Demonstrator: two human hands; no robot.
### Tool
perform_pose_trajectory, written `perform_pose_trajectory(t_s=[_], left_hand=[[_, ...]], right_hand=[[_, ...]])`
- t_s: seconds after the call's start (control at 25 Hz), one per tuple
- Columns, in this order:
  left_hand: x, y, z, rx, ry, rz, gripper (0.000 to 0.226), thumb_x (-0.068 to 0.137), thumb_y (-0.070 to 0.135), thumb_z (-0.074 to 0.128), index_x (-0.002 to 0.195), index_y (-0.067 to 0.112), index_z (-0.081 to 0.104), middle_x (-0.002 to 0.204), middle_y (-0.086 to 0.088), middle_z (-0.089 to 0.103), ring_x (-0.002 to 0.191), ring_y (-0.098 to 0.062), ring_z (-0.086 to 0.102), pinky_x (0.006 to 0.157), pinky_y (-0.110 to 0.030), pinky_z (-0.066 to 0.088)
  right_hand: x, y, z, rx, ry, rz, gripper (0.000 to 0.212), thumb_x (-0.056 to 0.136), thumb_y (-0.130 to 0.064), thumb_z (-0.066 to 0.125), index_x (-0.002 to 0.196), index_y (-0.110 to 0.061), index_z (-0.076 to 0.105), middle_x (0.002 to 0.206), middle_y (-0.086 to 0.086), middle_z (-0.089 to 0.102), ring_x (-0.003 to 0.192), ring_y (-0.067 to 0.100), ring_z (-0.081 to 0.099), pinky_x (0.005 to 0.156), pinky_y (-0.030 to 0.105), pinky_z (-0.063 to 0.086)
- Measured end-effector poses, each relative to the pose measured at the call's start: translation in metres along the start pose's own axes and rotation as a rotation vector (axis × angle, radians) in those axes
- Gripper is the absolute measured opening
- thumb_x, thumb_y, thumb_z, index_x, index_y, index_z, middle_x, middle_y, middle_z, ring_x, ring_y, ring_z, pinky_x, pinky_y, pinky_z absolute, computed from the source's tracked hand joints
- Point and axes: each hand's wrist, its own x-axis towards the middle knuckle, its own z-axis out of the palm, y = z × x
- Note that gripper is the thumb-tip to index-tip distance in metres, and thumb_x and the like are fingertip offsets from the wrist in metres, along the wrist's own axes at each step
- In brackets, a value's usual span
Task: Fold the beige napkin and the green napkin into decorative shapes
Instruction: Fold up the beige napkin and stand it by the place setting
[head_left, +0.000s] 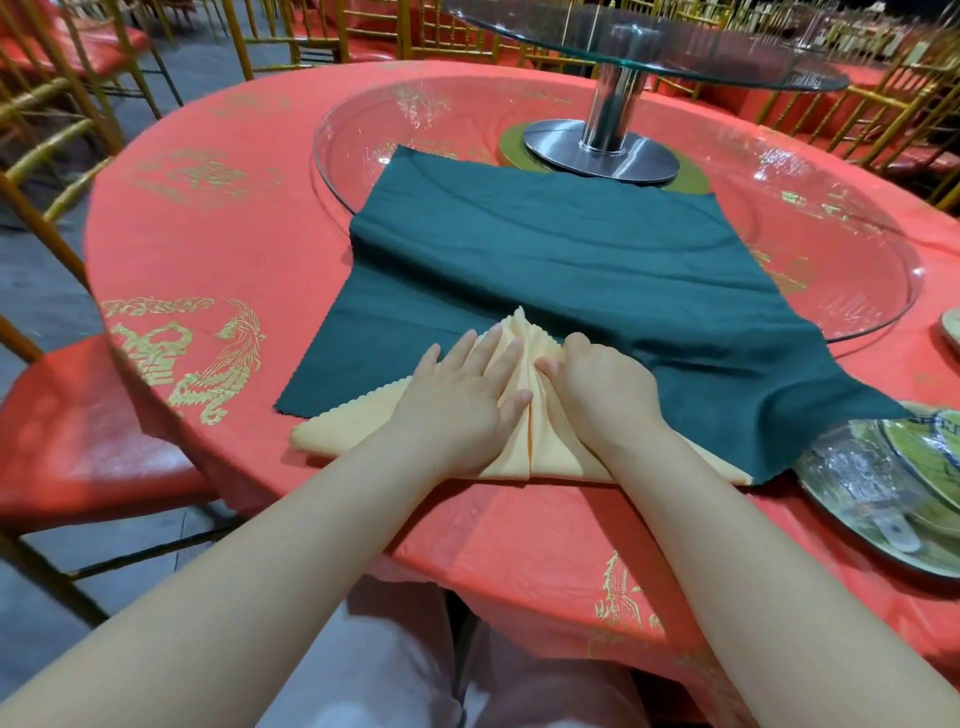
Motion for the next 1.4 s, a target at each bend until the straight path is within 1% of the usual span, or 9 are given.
perform_pose_trajectory(t_s=[0.2, 0.4, 0.6, 0.68, 0.76, 0.96, 1.16, 1.28, 1.4], left_hand=[[-0.002, 0.002, -0.001, 0.015, 0.104, -0.057, 0.056, 0.095, 0.047, 0.025, 0.146, 0.031, 0.008, 0.149, -0.007, 0.02, 0.129, -0.027, 0.024, 0.102, -0.038, 0.019], [0.003, 0.001, -0.006, 0.017, 0.073, -0.087, 0.051, 0.095, 0.046, 0.027, 0.143, 0.036, 0.017, 0.147, -0.008, 0.022, 0.126, -0.029, 0.023, 0.1, -0.041, 0.021], [-0.004, 0.003, -0.014, 0.024, 0.153, -0.029, 0.043, 0.097, 0.039, 0.026, 0.136, 0.024, 0.036, 0.156, -0.006, 0.005, 0.142, -0.022, -0.005, 0.112, -0.041, -0.007], [-0.013, 0.007, -0.021, -0.005, 0.237, 0.059, 0.041, 0.098, 0.034, 0.024, 0.129, 0.016, 0.045, 0.155, -0.003, 0.014, 0.143, -0.018, 0.0, 0.112, -0.038, -0.006], [-0.022, 0.015, -0.021, -0.083, 0.165, 0.104, 0.048, 0.098, 0.038, 0.02, 0.136, 0.014, 0.036, 0.154, -0.001, 0.019, 0.142, -0.016, 0.006, 0.113, -0.038, 0.001], [-0.025, 0.02, 0.003, -0.047, -0.024, 0.035, 0.063, 0.094, 0.052, 0.014, 0.145, 0.025, -0.01, 0.156, 0.004, -0.005, 0.142, -0.013, -0.006, 0.114, -0.039, -0.005], [-0.023, 0.02, 0.005, -0.03, -0.006, 0.043, 0.058, 0.096, 0.047, 0.015, 0.144, 0.03, -0.012, 0.156, 0.003, -0.005, 0.143, -0.014, -0.006, 0.115, -0.04, -0.003], [-0.024, 0.019, 0.005, -0.027, -0.013, 0.048, 0.058, 0.095, 0.048, 0.015, 0.145, 0.032, -0.011, 0.156, 0.003, -0.004, 0.142, -0.013, -0.006, 0.115, -0.041, -0.003], [-0.023, 0.02, 0.004, -0.004, -0.025, 0.042, 0.059, 0.094, 0.051, 0.014, 0.146, 0.03, -0.006, 0.156, 0.003, -0.007, 0.142, -0.013, -0.008, 0.115, -0.041, -0.004]], right_hand=[[0.0, -0.001, 0.002, 0.029, 0.017, 0.046, 0.032, 0.098, -0.04, 0.033, 0.092, -0.011, 0.043, 0.101, 0.011, 0.064, 0.094, 0.033, 0.058, 0.062, 0.033, 0.031], [0.0, -0.002, 0.002, 0.048, 0.026, 0.074, 0.036, 0.097, -0.041, 0.035, 0.097, -0.007, 0.048, 0.102, 0.013, 0.064, 0.095, 0.033, 0.058, 0.062, 0.032, 0.031], [-0.002, -0.002, 0.002, 0.066, 0.041, 0.08, 0.035, 0.096, -0.04, 0.036, 0.096, -0.008, 0.048, 0.101, 0.013, 0.064, 0.095, 0.033, 0.058, 0.062, 0.032, 0.031], [-0.001, -0.002, 0.003, 0.054, 0.049, 0.074, 0.036, 0.096, -0.041, 0.036, 0.097, -0.007, 0.05, 0.102, 0.013, 0.064, 0.095, 0.033, 0.058, 0.062, 0.033, 0.032], [0.001, -0.001, 0.003, 0.037, 0.039, 0.08, 0.038, 0.096, -0.042, 0.036, 0.098, -0.007, 0.05, 0.101, 0.013, 0.064, 0.095, 0.033, 0.059, 0.063, 0.033, 0.033], [0.004, -0.001, 0.004, 0.103, 0.038, 0.117, 0.035, 0.097, -0.04, 0.035, 0.094, -0.008, 0.049, 0.098, 0.014, 0.064, 0.091, 0.034, 0.058, 0.064, 0.034, 0.035], [-0.01, 0.009, -0.022, 0.308, 0.077, 0.063, 0.033, 0.095, -0.04, 0.041, 0.112, -0.012, 0.046, 0.109, 0.01, 0.06, 0.099, 0.03, 0.055, 0.075, 0.038, 0.041], [-0.041, 0.021, -0.052, 0.152, -0.169, -0.153, 0.04, 0.095, -0.036, 0.04, 0.131, -0.018, 0.042, 0.137, 0.002, 0.044, 0.125, 0.022, 0.041, 0.103, 0.037, 0.032], [-0.082, 0.022, -0.048, 0.11, -0.338, -0.319, 0.052, 0.097, -0.043, 0.024, 0.145, -0.023, 0.023, 0.155, -0.005, 0.016, 0.142, 0.011, 0.012, 0.115, 0.031, 0.012]])
